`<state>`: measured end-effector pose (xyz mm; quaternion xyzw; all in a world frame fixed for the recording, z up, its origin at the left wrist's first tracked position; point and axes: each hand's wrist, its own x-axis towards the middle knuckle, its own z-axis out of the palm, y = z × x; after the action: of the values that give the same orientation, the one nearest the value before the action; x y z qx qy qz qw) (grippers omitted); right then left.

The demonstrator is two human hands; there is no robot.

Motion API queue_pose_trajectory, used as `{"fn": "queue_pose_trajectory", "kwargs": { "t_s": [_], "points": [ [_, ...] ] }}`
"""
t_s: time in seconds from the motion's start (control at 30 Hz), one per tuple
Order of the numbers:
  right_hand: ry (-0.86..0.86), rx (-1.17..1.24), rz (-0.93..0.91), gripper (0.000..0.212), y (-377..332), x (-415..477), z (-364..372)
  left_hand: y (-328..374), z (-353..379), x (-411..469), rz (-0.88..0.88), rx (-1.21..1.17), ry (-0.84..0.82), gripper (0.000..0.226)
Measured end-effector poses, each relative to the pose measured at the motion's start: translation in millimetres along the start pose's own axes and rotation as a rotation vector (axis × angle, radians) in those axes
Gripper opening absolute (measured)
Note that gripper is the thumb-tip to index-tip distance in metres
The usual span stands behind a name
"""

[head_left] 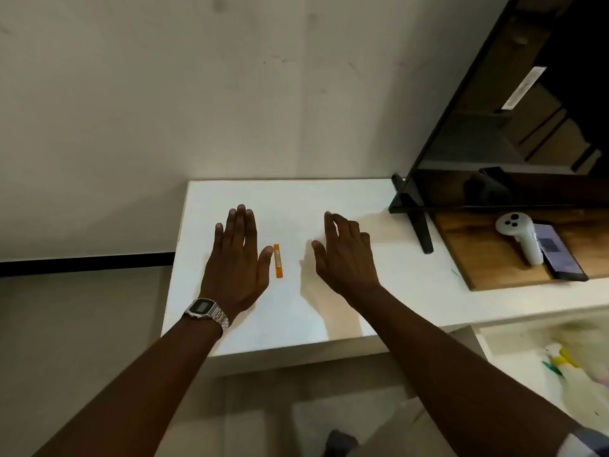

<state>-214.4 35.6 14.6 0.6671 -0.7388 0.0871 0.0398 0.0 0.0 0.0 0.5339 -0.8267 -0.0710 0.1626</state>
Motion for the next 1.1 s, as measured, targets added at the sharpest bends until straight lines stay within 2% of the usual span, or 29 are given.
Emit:
{"fn": "queue_pose_trajectory", "kwargs": {
  "t_s": [0.1, 0.23, 0.33, 0.5, 0.57, 0.63, 0.7, 0.77, 0.97, 1.1],
  "points": [
    [-0.008, 0.071, 0.137, 0.044, 7.1, 4.3, 0.1, -2.5, 3.2, -1.3, 0.003, -0.021, 0.024, 0.075],
    [-0.167, 0.212, 0.322, 0.033, 14.4, 5.8, -1.4, 3.9, 3.0, -3.2, 0.031, -0.031, 0.039, 0.075],
    [-0.255, 0.284, 0.408, 0.011, 16.4, 8.2, -2.8, 9.7, 0.1, -1.3, 0.025, -0.056, 0.045, 0.073],
    [-0.216, 0.558, 0.511, 0.014, 14.8, 13.0, -6.9, 28.9, -5.9, 1.7, -0.01, -0.158, 0.079, 0.057],
    [-0.156, 0.75, 0.511, 0.01, 9.8, 11.9, -14.9, 38.7, -8.9, 4.5, -0.1, -0.312, 0.052, 0.05],
    [-0.124, 0.958, 0.508, 0.008, -2.4, 9.1, -27.7, 49.4, -15.2, 11.5, -0.268, -0.606, -0.006, 0.041],
    [-0.16, 1.163, 0.492, 0.005, -16.6, 2.9, -41.6, 59.9, -24.1, 19.3, -0.436, -0.956, -0.084, 0.027],
    [-0.225, 1.295, 0.465, 0.013, -26.7, -5.0, -52.5, 67.6, -30.6, 24.7, -0.534, -1.215, -0.16, 0.024],
    [-0.288, 1.432, 0.473, 0.009, -29.6, -23.9, -72.6, 72.5, -38.0, 27.9, -0.612, -1.375, -0.177, 0.021],
    [-0.428, 1.441, 0.571, 0.015, -28.7, -43.8, -73.3, 71.2, -42.1, 30.1, -0.704, -1.562, -0.167, 0.022]
  ]
}}
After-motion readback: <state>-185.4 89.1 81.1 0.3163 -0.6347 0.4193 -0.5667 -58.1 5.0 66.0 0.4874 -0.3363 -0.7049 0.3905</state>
